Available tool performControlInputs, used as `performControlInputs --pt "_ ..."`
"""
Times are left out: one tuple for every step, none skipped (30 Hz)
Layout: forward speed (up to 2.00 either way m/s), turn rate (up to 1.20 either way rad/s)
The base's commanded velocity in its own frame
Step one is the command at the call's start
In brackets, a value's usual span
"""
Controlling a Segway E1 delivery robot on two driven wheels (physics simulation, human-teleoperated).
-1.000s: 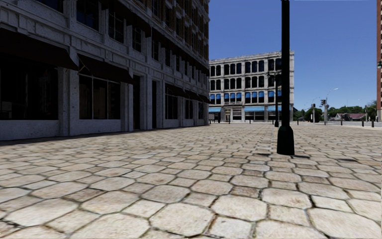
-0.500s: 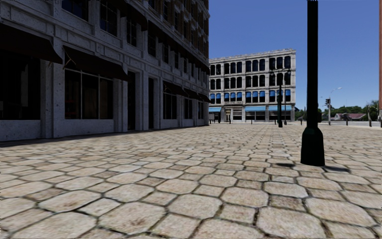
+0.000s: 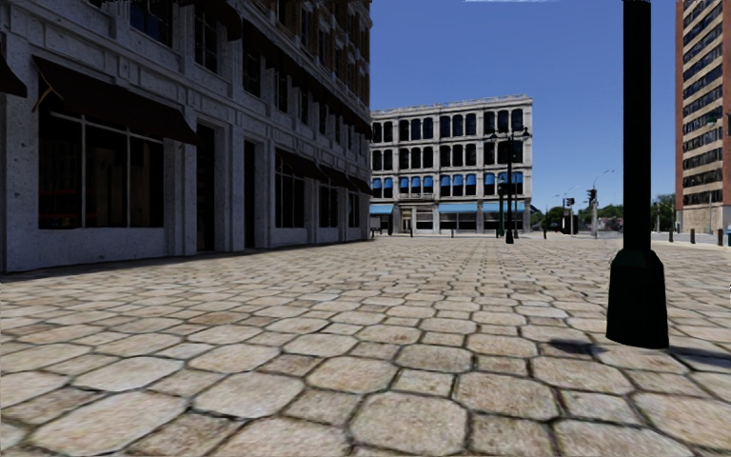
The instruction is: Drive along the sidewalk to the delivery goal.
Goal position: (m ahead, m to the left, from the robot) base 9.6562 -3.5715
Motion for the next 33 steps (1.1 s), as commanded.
performControlInputs --pt "2.00 -0.36" --pt "2.00 -0.36" --pt "2.00 -0.36" --pt "2.00 -0.37" --pt "2.00 -0.37" --pt "2.00 -0.37" --pt "2.00 -0.41" --pt "2.00 -0.41" --pt "2.00 -0.42" --pt "2.00 -0.43" --pt "2.00 -0.43" --pt "2.00 -0.43" --pt "2.00 -0.44" --pt "2.00 -0.44" --pt "2.00 -0.44" --pt "2.00 -0.44" --pt "2.00 -0.44" --pt "2.00 -0.44" --pt "2.00 -0.44" --pt "2.00 -0.44" --pt "2.00 -0.44" --pt "2.00 -0.44" --pt "2.00 -0.44" --pt "2.00 -0.44" --pt "2.00 -0.33" --pt "2.00 -0.19" --pt "2.00 -0.19" --pt "2.00 -0.03" --pt "2.00 0.00" --pt "2.00 0.00" --pt "2.00 0.00" --pt "2.00 0.00" --pt "2.00 0.00"
